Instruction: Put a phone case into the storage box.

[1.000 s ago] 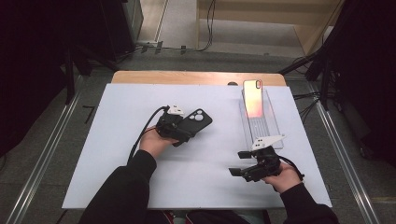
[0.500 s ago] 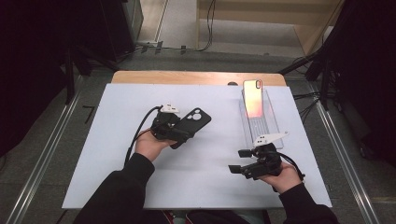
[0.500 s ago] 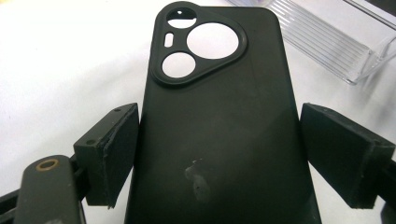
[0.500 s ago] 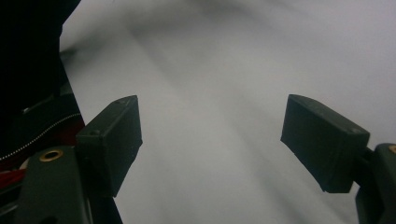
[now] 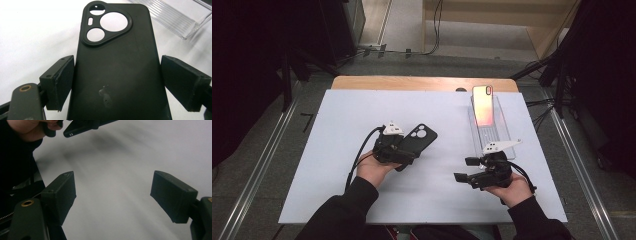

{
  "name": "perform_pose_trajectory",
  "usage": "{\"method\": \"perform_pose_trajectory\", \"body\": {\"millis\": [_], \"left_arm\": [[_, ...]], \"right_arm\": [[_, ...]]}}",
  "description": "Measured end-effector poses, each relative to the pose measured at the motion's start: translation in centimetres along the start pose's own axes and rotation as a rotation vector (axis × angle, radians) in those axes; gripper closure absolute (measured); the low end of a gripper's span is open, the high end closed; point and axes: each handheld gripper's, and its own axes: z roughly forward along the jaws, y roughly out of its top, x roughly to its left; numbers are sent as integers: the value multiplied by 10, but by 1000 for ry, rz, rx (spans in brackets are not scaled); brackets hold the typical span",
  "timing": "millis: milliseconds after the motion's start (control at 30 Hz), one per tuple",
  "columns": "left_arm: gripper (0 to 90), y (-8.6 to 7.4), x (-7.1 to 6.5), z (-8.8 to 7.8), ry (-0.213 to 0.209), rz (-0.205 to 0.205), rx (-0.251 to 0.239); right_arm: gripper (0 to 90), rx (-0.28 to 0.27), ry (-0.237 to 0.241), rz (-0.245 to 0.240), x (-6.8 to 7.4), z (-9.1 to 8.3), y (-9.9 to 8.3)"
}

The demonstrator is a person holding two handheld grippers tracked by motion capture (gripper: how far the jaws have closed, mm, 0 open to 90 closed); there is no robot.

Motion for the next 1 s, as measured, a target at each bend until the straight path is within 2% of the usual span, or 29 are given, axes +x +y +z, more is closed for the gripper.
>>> {"method": "perform_pose_trajectory", "body": {"millis": [67, 233, 467, 733, 933, 1000], "left_arm": [[147, -2, -1, -3, -6, -11, -7], [147, -9, -4, -10, 22, -33, -27], [147, -18, -12, -13, 62, -28, -65], [147, -26, -19, -20, 107, -47, -131], [147, -31, -20, -24, 119, -90, -196], [147, -34, -22, -24, 131, -90, -209]], "right_arm": [[185, -2, -5, 10, 0, 0, 2], [185, -16, -4, 47, 3, 0, 6], [186, -43, -20, 56, 9, 4, 16], [185, -56, -38, 81, 15, 10, 26], [185, -67, -47, 110, 18, 15, 33], [185, -72, -48, 118, 18, 17, 35]]}}
